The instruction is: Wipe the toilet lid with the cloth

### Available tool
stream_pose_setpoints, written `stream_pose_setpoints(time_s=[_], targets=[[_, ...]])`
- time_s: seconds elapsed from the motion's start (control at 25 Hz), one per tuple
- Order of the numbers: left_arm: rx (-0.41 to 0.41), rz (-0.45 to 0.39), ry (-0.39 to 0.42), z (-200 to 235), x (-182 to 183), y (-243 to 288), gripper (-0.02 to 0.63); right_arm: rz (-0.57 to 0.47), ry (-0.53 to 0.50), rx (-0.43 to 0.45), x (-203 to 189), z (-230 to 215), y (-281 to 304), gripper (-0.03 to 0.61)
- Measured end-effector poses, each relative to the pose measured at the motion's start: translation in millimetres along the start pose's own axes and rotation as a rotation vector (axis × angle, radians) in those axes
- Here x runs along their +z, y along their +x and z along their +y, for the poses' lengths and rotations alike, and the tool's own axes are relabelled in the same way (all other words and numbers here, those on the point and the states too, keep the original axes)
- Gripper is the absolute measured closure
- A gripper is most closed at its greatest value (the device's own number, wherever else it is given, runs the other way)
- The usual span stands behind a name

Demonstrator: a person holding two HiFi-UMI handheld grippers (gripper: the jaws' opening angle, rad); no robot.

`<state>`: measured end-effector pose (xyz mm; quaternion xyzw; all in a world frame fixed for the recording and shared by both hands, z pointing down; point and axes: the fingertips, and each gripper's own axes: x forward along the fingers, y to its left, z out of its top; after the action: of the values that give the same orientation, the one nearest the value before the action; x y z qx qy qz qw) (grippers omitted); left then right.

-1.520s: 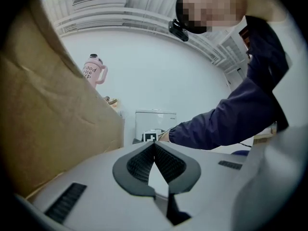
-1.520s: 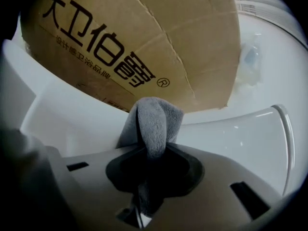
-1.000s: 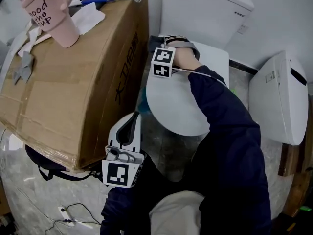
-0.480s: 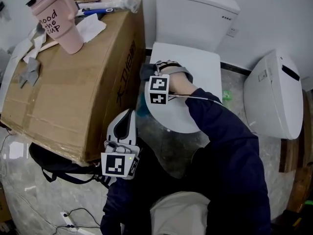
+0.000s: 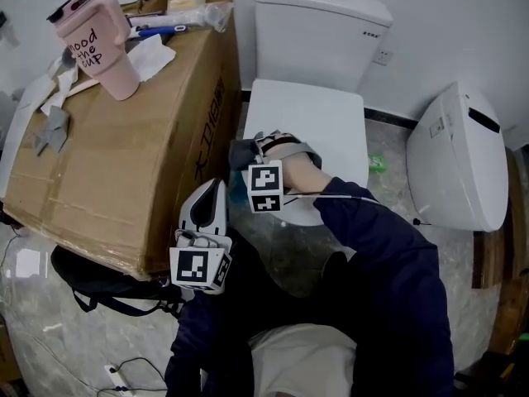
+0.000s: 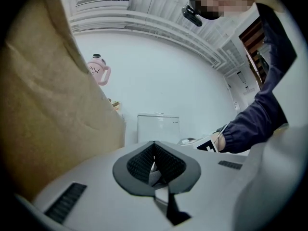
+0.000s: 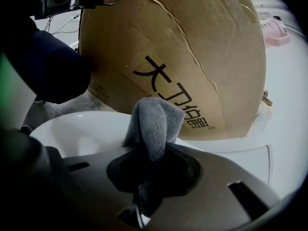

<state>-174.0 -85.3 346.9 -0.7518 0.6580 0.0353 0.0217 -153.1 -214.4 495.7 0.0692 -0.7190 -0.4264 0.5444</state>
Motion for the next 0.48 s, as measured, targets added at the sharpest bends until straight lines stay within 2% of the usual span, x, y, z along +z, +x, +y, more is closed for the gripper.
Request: stream_pose_setpoints(time_s=[0.28, 0.48], targets=[[-0.002, -0.013, 0.004, 4.7, -1.4, 2.7, 0.598, 0.012, 0.008, 0.01, 5.9, 11.4, -8.8, 0.514], [-0.011, -0.016, 0.008, 3.9, -0.9, 7.1, 0.598, 0.003, 0.07, -0.001, 5.4, 10.6, -10.0, 0.514]])
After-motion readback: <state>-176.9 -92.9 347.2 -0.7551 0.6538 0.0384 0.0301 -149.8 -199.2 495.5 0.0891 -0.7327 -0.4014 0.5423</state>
